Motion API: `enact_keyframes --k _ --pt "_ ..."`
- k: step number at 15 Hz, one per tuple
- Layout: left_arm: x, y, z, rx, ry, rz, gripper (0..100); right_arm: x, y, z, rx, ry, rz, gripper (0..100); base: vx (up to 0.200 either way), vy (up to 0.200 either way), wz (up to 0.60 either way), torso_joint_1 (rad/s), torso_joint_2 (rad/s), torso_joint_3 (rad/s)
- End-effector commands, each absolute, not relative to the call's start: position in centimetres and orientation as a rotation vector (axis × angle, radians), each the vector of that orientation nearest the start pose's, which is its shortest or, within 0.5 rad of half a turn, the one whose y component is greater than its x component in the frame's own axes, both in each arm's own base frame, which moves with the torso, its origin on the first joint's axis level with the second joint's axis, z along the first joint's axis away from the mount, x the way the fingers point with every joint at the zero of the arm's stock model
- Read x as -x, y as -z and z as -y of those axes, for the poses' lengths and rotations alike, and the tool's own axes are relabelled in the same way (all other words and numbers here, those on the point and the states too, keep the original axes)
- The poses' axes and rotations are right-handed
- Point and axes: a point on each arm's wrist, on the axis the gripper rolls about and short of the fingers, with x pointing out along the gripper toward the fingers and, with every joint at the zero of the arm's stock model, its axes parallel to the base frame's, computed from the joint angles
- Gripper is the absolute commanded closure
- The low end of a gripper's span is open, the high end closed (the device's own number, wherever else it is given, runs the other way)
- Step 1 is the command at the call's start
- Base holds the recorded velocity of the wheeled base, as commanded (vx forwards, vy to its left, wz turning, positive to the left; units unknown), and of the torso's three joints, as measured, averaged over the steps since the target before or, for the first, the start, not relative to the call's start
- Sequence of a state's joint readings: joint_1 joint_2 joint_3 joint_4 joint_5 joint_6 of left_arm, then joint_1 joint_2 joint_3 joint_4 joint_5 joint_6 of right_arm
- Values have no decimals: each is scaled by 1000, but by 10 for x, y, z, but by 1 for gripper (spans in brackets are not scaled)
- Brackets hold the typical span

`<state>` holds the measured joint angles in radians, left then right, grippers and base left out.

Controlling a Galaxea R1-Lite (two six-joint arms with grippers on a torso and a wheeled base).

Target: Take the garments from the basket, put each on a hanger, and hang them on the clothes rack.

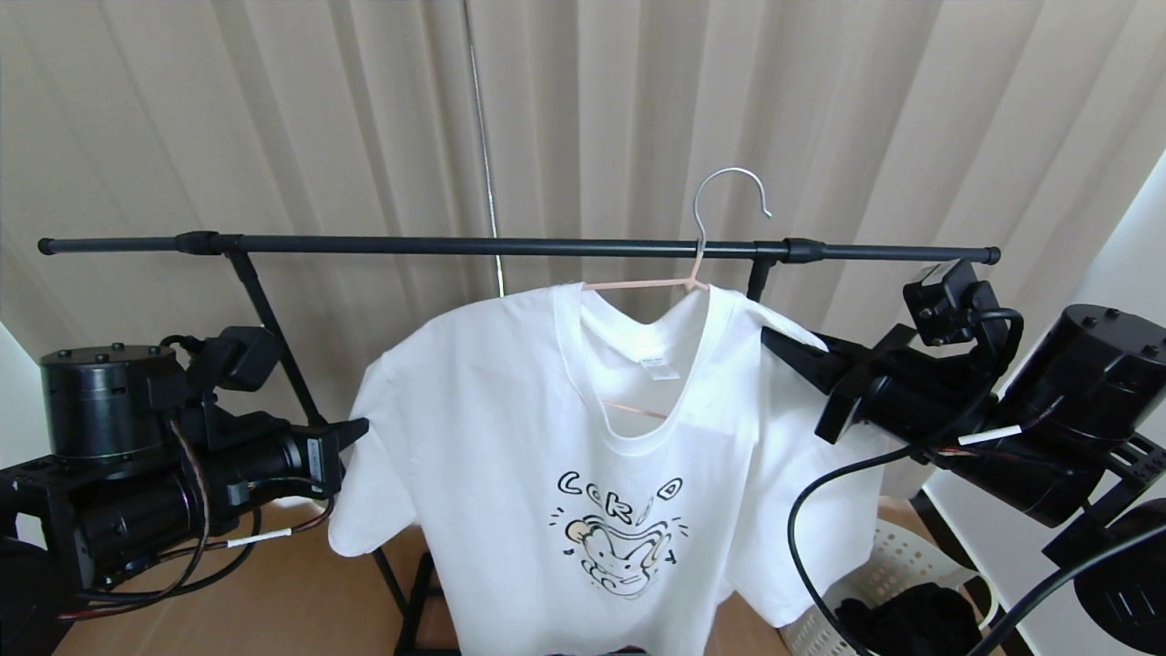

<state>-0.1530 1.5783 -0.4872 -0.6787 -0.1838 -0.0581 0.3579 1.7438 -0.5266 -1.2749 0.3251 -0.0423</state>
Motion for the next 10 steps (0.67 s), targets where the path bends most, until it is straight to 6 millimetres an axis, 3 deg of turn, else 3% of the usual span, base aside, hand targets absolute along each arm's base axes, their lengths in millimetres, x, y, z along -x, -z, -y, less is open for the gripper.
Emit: enact_keyframes --k 1,2,3,7,10 --pt "-239 -139 42 61 325 -423 100 -264 -163 -106 40 -680 69 100 0 0 0 0 0 0" --pt "-239 -139 44 58 332 -423 100 -263 -162 -106 40 -680 69 100 0 0 0 0 0 0" --pt "-237 -141 44 56 335 -416 0 -263 -162 -106 40 -680 68 100 0 0 0 0 0 0" --pt "-227 -157 47 64 404 -350 0 -264 -160 -106 41 -680 60 100 0 0 0 0 0 0" --pt "-232 -179 57 64 487 -274 0 -259 -153 -107 50 -717 33 100 0 0 0 0 0 0"
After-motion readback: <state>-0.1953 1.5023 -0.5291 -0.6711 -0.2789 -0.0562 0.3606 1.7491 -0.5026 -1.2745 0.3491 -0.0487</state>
